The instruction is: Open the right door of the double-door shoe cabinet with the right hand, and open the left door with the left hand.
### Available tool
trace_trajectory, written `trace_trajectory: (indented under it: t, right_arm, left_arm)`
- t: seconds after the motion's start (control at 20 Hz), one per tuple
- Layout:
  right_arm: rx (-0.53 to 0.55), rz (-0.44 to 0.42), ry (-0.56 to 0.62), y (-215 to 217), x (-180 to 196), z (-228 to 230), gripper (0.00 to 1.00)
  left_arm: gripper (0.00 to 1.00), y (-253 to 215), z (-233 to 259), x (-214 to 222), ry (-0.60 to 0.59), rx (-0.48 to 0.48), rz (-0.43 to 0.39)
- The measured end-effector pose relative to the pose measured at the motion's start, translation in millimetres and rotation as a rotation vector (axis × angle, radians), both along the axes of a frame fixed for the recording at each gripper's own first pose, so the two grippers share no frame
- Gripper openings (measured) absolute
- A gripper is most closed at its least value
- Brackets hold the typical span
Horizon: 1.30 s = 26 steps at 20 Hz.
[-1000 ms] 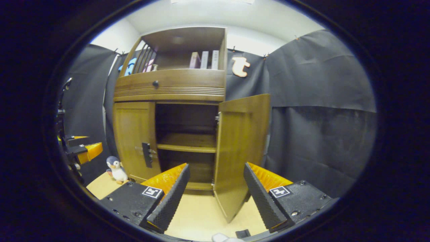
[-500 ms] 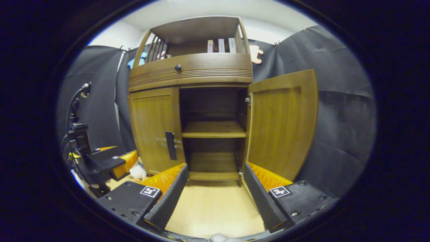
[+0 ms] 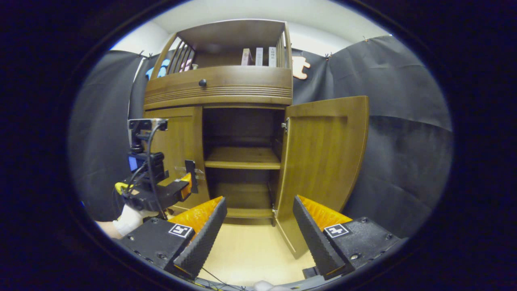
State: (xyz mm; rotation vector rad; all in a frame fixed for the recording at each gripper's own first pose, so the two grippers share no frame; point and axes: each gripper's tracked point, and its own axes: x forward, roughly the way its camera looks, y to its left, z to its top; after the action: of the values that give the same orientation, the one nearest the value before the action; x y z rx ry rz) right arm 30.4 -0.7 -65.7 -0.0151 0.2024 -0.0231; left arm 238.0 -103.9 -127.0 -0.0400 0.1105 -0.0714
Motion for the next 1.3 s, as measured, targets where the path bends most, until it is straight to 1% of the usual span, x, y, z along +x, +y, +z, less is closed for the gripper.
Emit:
trace_trajectory:
  t: [0.15,0.2,0.25,0.3,0.4,0.45,0.55,0.6,0.65,0.75,0.85,0.9,1.0,1.05,1.3]
  right_arm:
    - [-0.016,-0.013,0.020,-8.2,0.0,-3.6,1.00]
    - [-0.015,-0.015,0.024,-10.4,-1.1,-3.1,1.00]
    - [-0.016,-0.016,0.027,-11.8,-0.8,-4.1,1.00]
    - [-0.019,-0.021,0.030,-13.8,-0.9,-4.4,1.00]
    - [-0.022,-0.022,0.039,-15.6,-1.3,-7.2,1.00]
    - [-0.023,-0.023,0.042,-16.4,-1.9,-8.0,1.00]
    - [-0.024,-0.022,0.045,-17.8,-3.8,-8.5,1.00]
    - [-0.023,-0.021,0.047,-17.9,-5.3,-8.4,1.00]
    - [-0.021,-0.022,0.047,-18.7,-5.9,-8.8,1.00]
    - [-0.019,-0.018,0.052,-18.5,-7.8,-10.9,1.00]
    - [-0.014,-0.015,0.053,-17.3,-11.1,-11.3,1.00]
    - [-0.013,-0.011,0.053,-16.6,-13.0,-11.5,1.00]
    - [-0.014,-0.006,0.051,-15.1,-16.6,-11.1,1.00]
    - [-0.013,-0.004,0.049,-15.0,-17.8,-10.6,1.00]
    - [-0.001,0.010,0.044,-13.3,-25.0,-10.4,1.00]
  left_arm:
    - [0.94,-15.2,-13.4,19.6,0.027,-0.018,-0.007]
    - [0.94,-18.1,-15.3,26.5,0.023,-0.014,-0.009]
    - [1.00,-18.7,-14.7,29.9,0.015,-0.008,-0.008]
    - [0.90,-21.8,-15.1,34.1,0.011,-0.008,-0.014]
    - [0.80,-25.2,-16.6,42.3,0.009,0.002,-0.021]
    - [0.73,-24.9,-17.7,46.3,0.008,0.004,-0.019]
    - [0.54,-31.7,-16.1,43.3,0.013,-0.028,-0.035]
    - [0.60,-31.7,-17.1,44.6,0.015,-0.021,-0.038]
    - [0.47,-25.9,-20.0,51.3,0.012,-0.009,-0.021]
    - [0.26,-24.1,-20.8,48.8,0.005,-0.017,-0.025]
    - [0.29,-24.4,-18.7,45.4,0.008,-0.021,-0.046]
    - [0.29,-23.8,-18.7,43.3,0.009,-0.026,-0.053]
    - [0.34,-23.3,-17.8,35.8,0.015,-0.033,-0.068]
    - [0.24,-22.4,-17.7,31.2,0.013,-0.033,-0.074]
    - [0.24,-14.1,-18.3,3.5,0.033,-0.045,-0.091]
